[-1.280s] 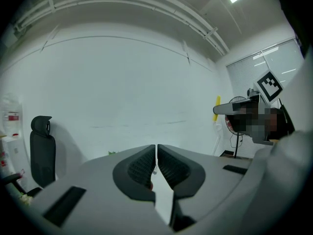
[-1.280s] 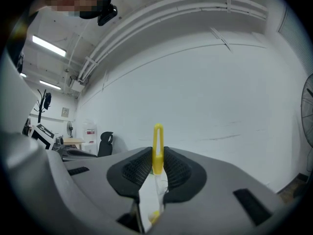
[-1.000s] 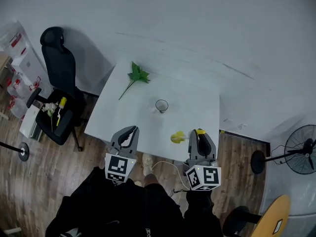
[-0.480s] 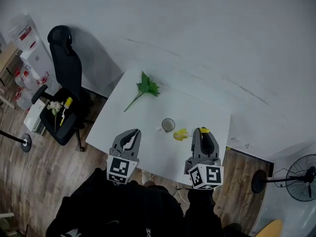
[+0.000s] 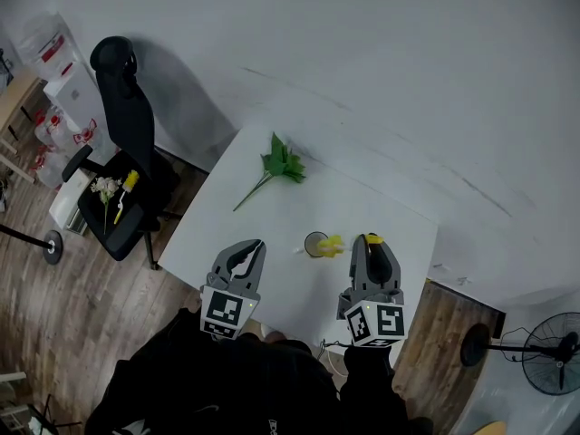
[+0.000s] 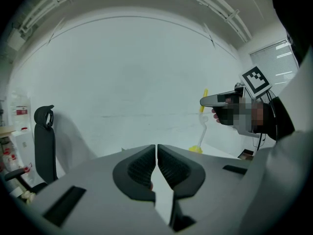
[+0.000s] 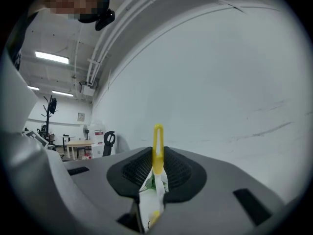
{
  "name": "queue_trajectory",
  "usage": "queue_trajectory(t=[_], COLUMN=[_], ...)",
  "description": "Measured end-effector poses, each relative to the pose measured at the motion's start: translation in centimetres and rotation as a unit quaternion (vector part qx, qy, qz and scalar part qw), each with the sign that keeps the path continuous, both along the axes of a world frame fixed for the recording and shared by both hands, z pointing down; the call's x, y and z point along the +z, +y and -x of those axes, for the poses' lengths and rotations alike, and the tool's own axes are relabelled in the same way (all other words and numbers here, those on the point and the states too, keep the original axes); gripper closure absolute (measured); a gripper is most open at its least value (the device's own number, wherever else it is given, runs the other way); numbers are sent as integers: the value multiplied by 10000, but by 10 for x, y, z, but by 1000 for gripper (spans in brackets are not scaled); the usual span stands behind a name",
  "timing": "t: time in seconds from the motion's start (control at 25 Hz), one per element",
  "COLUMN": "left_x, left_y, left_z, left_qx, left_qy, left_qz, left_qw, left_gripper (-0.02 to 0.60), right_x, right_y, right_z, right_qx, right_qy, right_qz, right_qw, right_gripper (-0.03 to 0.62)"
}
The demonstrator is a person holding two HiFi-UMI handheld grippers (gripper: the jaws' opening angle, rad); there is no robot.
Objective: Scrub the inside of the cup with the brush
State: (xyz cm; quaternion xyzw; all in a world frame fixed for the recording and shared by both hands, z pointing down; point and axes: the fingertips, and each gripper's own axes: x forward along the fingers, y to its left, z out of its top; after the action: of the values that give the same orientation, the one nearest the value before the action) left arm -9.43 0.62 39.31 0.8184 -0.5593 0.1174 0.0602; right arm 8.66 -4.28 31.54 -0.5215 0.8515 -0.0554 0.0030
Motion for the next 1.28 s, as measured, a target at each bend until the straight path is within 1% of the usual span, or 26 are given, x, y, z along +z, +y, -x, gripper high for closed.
queue_trajectory(t=[0.28, 0.52, 0.8, 1.04, 1.12, 1.28], left_x=[24, 53, 90, 129, 140, 156], left_y=[-18, -30, -45, -56, -59, -64], left_z=[-11, -27, -45, -63, -68, -77], left_qx=[74, 255, 415, 534, 575, 618], left_qy=[42, 69, -32, -123, -166, -141], left_qz=[204, 395, 641, 953, 999, 987], left_qw=[9998, 9989, 9971, 9939, 9932, 9931], left_gripper=[549, 549, 549, 549, 549, 549], right_x=[32, 60, 91, 108, 113, 124], right_y=[-25, -41, -55, -62, -64, -66], right_z=[11, 14, 15, 13, 12, 11], right_qx=[-175, -308, -427, -514, -556, -638], right_qy=[34, 11, -11, -2, 3, 8], right_qz=[336, 616, 884, 1047, 1084, 1163], right_qw=[9993, 9976, 9952, 9932, 9925, 9912], right_gripper=[508, 507, 507, 508, 508, 508])
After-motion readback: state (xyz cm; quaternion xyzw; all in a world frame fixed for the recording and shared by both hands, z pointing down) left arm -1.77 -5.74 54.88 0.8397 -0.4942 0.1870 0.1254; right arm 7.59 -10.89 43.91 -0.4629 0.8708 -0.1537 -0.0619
